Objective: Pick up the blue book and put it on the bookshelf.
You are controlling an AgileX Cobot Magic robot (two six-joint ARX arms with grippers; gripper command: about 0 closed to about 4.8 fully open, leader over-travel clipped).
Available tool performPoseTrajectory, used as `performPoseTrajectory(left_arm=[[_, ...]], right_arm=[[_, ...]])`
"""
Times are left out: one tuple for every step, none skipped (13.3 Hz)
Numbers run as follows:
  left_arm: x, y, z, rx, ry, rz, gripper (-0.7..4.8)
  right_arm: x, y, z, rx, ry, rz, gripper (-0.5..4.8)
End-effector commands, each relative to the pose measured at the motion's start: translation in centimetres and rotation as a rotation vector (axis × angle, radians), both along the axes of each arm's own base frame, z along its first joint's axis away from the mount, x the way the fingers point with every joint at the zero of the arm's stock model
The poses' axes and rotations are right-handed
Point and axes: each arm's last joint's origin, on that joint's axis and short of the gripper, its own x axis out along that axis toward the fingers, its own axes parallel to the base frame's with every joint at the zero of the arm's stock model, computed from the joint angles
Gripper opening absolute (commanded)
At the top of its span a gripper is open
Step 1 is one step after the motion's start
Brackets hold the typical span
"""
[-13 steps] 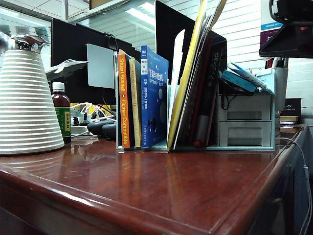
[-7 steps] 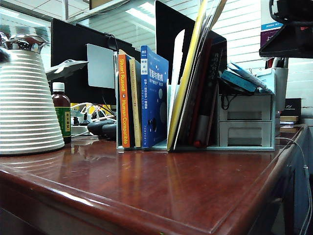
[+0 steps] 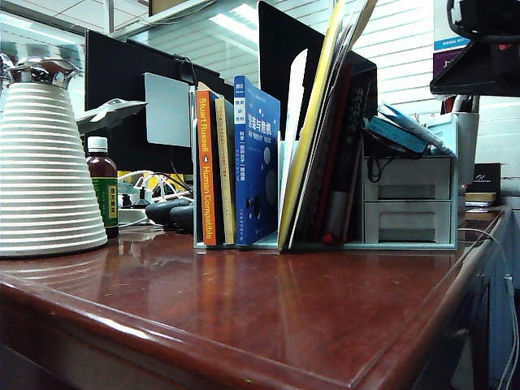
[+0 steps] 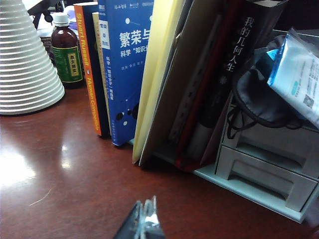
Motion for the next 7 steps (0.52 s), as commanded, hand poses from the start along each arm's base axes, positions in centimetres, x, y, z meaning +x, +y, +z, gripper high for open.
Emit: performPoseTrajectory(left_arm=[[0.47,0.86,-1.58,0.015,0.044,0.091,-0.06],[0.5,1.1,-1.72,0.021,0.057,0.163,-0.07],[0.51,1.15,-1.72,0.032,0.055,0.183,-0.07],[0.51,1.16,-1.72,0.04,0.054,0.184,-0.06],[0.51,1.16,-1.71,0.051,0.051,0.183,-0.07],[0.52,1.16,-1.64,0.051,0.043,0.183,-0.06],[0.52,1.16,-1.55,0.048,0.035,0.183,-0.02]], right_arm=[[0.01,0.03,0.3,0.013,-0.015,0.002,-0.01],[0.01,0.03,0.29,0.012,-0.014,0.003,-0.01],[0.0,0.03,0.28,0.011,-0.013,0.002,-0.01],[0.01,0.03,0.27,0.011,-0.012,0.002,-0.01],[0.01,0.03,0.27,0.011,-0.012,0.003,-0.01],[0.01,0.03,0.27,0.011,-0.012,0.002,-0.01],[0.01,0.03,0.27,0.011,-0.012,0.003,-0.01]])
